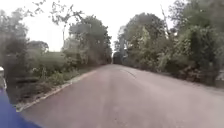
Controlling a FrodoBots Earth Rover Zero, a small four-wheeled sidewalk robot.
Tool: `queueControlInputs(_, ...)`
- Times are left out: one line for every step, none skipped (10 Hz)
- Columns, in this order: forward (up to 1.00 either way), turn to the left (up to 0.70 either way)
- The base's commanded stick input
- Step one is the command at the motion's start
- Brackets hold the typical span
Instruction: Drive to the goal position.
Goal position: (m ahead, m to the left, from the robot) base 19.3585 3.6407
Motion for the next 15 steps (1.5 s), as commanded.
queueControlInputs(0.70,0.00)
queueControlInputs(0.70,0.00)
queueControlInputs(0.70,0.00)
queueControlInputs(0.70,0.00)
queueControlInputs(0.70,0.00)
queueControlInputs(0.70,0.00)
queueControlInputs(0.70,0.00)
queueControlInputs(0.70,0.00)
queueControlInputs(0.70,0.00)
queueControlInputs(0.70,0.00)
queueControlInputs(0.70,0.00)
queueControlInputs(0.70,0.00)
queueControlInputs(0.70,0.00)
queueControlInputs(0.70,0.00)
queueControlInputs(0.70,0.00)
